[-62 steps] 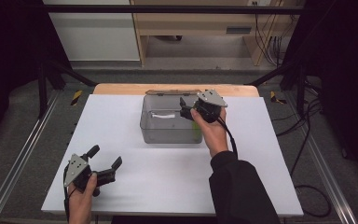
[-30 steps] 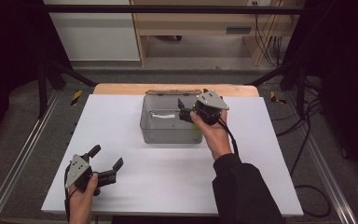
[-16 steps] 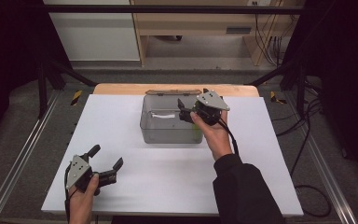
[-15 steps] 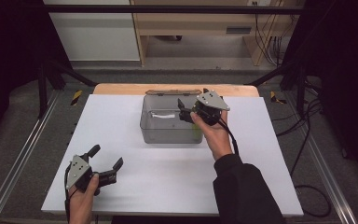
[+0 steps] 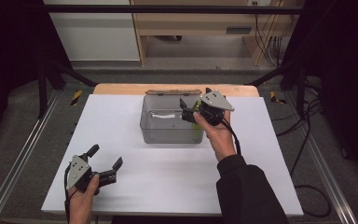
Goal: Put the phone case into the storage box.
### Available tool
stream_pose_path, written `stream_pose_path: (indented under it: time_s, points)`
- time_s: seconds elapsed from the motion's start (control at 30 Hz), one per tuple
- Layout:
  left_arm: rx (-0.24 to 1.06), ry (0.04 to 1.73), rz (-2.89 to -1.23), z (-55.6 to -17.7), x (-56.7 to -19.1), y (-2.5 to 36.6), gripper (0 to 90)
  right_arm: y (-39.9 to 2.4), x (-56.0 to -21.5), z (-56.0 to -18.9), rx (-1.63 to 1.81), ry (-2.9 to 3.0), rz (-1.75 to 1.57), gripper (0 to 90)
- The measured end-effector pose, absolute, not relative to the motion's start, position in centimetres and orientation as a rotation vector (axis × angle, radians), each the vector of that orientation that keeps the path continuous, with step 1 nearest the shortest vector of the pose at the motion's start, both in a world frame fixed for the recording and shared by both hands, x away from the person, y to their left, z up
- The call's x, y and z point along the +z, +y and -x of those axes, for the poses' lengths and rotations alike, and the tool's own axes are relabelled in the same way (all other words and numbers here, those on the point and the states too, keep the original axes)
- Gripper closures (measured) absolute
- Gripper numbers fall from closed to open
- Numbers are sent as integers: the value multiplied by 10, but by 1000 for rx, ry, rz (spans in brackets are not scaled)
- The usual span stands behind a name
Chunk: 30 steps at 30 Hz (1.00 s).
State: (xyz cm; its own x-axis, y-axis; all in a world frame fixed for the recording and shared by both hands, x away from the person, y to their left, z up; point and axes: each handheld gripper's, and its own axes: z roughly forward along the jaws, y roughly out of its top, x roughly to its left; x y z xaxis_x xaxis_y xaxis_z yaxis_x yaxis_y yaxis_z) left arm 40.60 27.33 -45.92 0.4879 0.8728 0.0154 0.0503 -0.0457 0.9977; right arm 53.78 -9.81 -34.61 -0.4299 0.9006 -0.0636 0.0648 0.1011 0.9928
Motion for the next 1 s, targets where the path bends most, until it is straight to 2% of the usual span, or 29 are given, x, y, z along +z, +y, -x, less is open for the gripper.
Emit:
stream_pose_path:
  time_s: [1.0]
  points:
    - [824,854,-1470,-406,-459,275,18,-111,-336,-528,1447,1618,-959,33]
